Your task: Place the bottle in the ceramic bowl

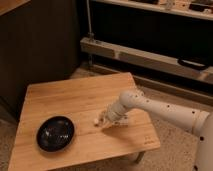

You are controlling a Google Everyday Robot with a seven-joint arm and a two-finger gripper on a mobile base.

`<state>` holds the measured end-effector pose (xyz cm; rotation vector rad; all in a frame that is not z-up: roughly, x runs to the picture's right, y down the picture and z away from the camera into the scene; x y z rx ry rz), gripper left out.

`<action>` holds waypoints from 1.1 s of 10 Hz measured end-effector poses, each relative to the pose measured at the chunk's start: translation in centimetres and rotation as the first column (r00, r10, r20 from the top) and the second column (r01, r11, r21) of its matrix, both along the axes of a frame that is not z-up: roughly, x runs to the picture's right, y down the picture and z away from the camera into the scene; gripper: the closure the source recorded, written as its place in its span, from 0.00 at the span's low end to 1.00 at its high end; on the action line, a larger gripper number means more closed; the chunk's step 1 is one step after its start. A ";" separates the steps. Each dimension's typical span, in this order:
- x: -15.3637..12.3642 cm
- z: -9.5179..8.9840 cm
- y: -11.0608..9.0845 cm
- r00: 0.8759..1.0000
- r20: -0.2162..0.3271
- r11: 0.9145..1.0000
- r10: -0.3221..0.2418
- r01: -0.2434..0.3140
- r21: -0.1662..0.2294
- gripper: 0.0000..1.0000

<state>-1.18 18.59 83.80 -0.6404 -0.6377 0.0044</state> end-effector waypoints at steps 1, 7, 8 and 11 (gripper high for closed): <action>-0.2 -0.2 0.0 1.000 0.003 1.000 0.000 0.000 -0.002 1.00; -2.9 -5.6 -6.8 0.998 0.044 0.997 0.037 -0.041 0.071 1.00; -4.5 -6.6 -8.4 0.997 0.065 0.995 0.035 -0.041 0.089 1.00; -9.2 -7.8 -10.8 0.988 0.147 0.993 0.044 -0.060 0.103 1.00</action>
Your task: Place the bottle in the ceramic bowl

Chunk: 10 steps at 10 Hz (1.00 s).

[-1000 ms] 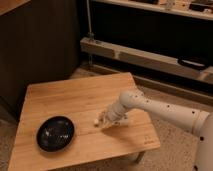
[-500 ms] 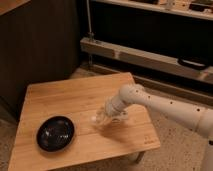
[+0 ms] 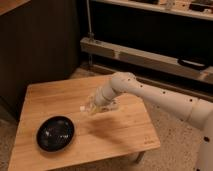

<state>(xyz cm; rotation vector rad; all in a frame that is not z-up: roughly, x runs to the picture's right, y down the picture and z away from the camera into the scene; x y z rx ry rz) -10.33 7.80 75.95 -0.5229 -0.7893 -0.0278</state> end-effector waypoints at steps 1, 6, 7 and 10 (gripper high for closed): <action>-2.3 -1.3 -0.7 0.999 0.049 1.000 0.000 0.000 0.005 1.00; -10.2 -8.4 0.5 0.967 0.250 0.999 -0.053 0.055 0.000 1.00; -12.2 -9.7 1.8 0.952 0.295 0.996 -0.082 0.089 -0.011 1.00; -17.0 -12.6 4.6 0.876 0.472 0.985 -0.102 0.155 -0.074 1.00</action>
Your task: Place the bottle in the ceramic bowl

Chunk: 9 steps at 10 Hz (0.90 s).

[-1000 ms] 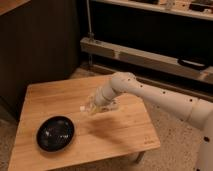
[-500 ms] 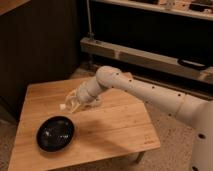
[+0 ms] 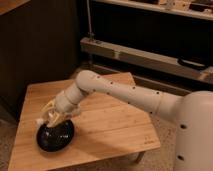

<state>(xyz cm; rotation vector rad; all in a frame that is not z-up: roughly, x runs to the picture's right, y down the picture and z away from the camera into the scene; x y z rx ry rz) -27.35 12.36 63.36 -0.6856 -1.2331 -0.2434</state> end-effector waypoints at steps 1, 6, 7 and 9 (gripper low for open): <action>-1.2 -0.7 0.5 0.998 0.058 1.000 -0.011 0.013 -0.026 1.00; -3.7 -0.9 2.9 0.983 0.167 0.994 -0.078 0.091 -0.068 1.00; -3.6 0.3 4.0 0.984 0.149 0.991 -0.094 0.106 -0.076 1.00; -3.6 1.5 5.3 0.985 0.120 0.988 -0.127 0.136 -0.075 0.99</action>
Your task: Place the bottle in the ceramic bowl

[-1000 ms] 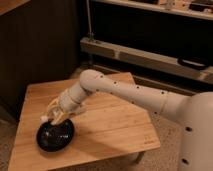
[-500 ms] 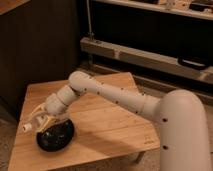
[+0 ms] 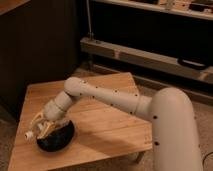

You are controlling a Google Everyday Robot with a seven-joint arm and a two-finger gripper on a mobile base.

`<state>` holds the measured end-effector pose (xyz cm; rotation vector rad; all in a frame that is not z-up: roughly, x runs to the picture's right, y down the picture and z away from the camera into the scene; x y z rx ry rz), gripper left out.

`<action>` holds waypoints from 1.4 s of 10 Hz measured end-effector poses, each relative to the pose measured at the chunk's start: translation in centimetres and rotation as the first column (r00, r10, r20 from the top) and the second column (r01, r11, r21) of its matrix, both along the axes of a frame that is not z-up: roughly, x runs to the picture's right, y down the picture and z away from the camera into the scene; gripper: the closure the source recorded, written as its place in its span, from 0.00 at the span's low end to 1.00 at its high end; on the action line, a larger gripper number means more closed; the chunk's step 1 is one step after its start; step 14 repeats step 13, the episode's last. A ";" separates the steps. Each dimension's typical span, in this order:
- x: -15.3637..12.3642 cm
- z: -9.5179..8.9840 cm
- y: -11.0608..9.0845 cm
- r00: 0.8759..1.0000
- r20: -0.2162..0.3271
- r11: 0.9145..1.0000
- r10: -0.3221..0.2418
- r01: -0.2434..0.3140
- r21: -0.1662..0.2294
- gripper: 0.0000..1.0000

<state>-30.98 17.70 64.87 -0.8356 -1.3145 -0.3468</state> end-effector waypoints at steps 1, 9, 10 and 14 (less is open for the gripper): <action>0.0 0.6 0.7 1.000 -0.024 1.000 -0.019 0.019 0.002 0.91; 0.4 1.7 1.5 0.999 -0.038 0.999 -0.028 0.026 -0.041 0.20; 0.3 1.7 1.6 0.999 -0.037 0.999 -0.029 0.028 -0.041 0.20; 0.3 1.7 1.6 0.999 -0.037 0.999 -0.029 0.027 -0.041 0.20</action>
